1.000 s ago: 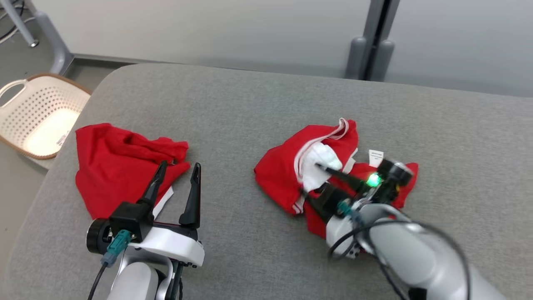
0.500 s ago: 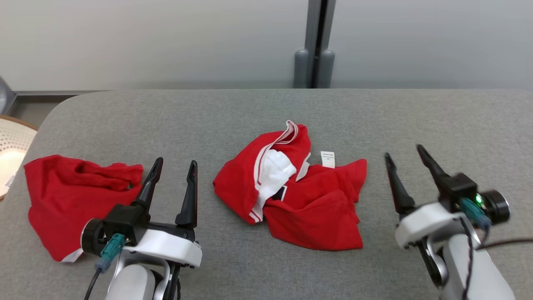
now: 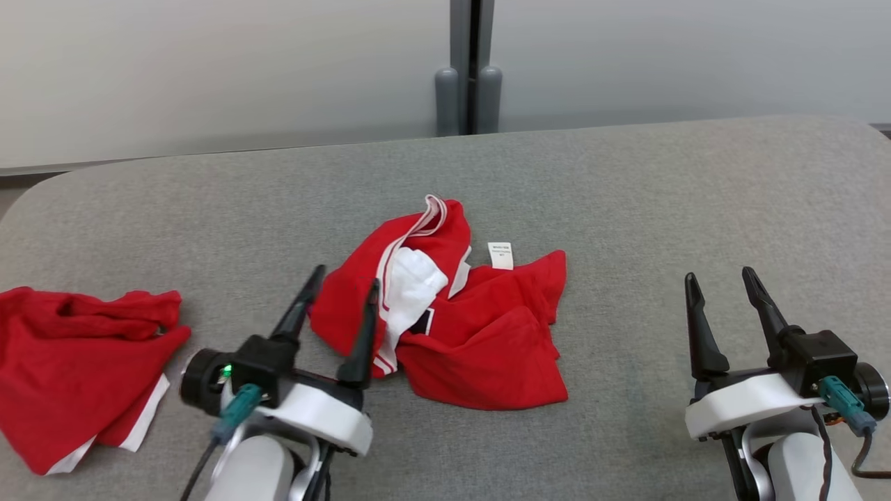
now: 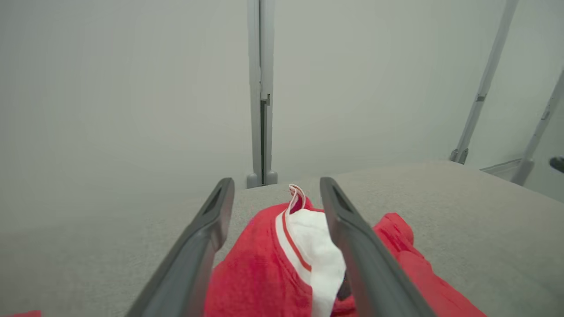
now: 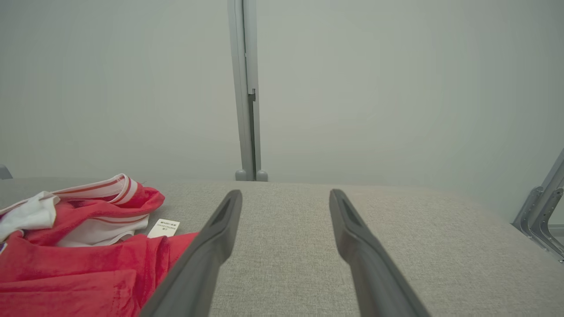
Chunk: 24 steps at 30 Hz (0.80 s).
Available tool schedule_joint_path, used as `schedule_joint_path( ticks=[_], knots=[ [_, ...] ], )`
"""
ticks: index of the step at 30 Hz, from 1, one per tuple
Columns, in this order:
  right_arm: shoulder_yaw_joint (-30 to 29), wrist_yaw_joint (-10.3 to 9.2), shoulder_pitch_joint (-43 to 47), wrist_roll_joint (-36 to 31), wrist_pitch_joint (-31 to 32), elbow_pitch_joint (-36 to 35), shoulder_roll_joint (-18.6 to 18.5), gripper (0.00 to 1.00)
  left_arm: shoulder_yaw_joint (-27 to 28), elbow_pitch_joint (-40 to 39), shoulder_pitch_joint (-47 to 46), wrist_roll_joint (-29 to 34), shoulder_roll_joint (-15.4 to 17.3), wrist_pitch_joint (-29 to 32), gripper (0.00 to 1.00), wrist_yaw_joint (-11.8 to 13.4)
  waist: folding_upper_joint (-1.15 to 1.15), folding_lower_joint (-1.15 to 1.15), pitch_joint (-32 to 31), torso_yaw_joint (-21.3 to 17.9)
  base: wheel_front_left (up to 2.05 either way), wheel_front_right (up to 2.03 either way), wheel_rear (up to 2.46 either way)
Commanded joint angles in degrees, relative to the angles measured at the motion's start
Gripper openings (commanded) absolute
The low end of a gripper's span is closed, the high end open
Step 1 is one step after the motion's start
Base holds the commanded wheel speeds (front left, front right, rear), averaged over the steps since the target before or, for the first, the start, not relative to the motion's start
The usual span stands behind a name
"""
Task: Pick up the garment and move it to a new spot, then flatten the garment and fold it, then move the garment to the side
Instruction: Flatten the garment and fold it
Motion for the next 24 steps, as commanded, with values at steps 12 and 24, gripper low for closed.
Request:
schedule_joint_path(
  ticks=[12,24],
  knots=[
    [0.4,-0.12,0.0,2.5,-0.2,-0.4,0.0,1.00,-3.8,12.5,-6.3,4.1,0.9,6.1,1.00,3.8,0.00,0.00,3.3,-5.2,0.00,0.00,0.00],
    [0.2,-0.12,-1.0,2.4,-0.8,0.5,0.0,1.00,2.3,13.0,-11.7,-0.9,3.6,3.1,0.00,4.7,0.00,0.00,3.8,-4.4,0.00,0.00,0.00]
  ],
)
